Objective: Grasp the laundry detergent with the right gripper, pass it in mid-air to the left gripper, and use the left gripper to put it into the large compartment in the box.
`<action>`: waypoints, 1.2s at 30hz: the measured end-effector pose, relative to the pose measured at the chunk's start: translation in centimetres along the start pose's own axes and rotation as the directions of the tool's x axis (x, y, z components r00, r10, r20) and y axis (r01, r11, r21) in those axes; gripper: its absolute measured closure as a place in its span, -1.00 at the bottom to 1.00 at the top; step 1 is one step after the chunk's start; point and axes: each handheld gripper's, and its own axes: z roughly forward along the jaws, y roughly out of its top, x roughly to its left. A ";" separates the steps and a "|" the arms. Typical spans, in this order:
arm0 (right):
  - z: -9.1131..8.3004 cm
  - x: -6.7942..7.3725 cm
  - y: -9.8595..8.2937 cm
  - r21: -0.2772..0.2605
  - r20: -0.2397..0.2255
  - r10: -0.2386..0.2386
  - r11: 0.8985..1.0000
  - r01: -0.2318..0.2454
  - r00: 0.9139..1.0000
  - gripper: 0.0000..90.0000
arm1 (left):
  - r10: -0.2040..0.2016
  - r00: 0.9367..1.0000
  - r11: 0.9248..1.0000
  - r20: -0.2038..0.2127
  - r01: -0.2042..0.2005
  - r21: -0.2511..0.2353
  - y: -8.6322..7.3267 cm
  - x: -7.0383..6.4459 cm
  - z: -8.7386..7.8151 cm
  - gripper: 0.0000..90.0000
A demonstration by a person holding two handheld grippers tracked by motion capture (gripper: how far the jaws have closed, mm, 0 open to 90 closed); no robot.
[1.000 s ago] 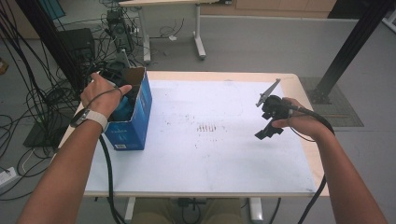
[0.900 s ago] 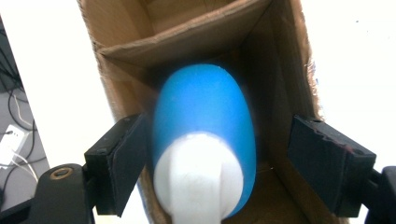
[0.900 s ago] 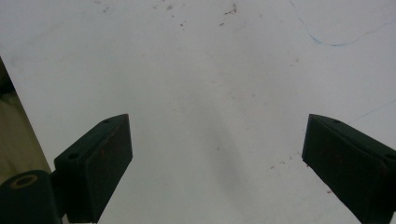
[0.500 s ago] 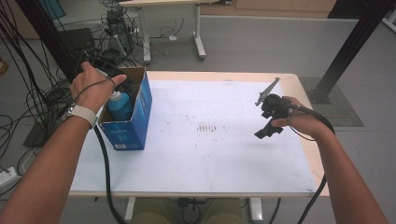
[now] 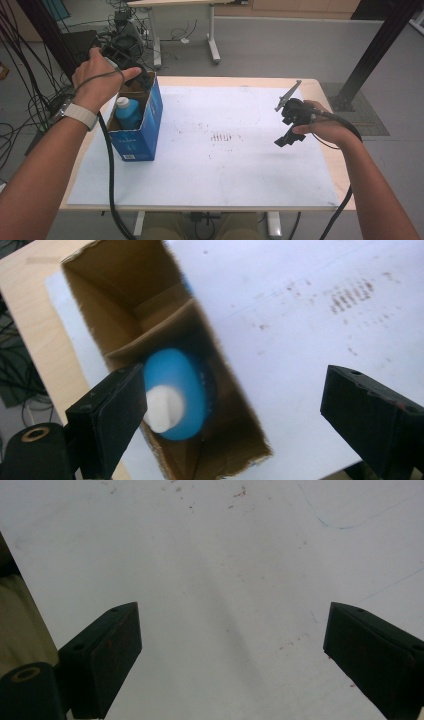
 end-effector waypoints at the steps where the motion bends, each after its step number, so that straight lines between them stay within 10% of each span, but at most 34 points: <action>1: -0.1 0.0 0.0 -0.001 0.000 0.001 1.000 -0.001 1.000 -0.81 | 0.016 1.000 1.000 0.005 -0.016 -0.001 0.1 -0.3 -0.2 -0.75; 10: -0.5 -0.2 0.0 0.002 0.006 0.007 1.000 -0.007 1.000 -0.82 | 0.211 0.973 0.978 0.089 -0.210 -0.016 0.6 -3.6 -0.9 -0.76; 23: -0.8 -0.6 0.0 -0.003 0.015 -0.013 1.000 0.013 1.000 -0.80 | 0.449 0.877 0.890 0.170 -0.457 0.006 0.3 -7.2 0.2 -0.76; 36: -1.0 -0.9 -0.5 -0.031 0.030 0.014 0.999 -0.013 0.999 -0.80 | 0.575 0.780 0.804 0.247 -0.594 0.003 -1.3 -9.9 3.1 -0.76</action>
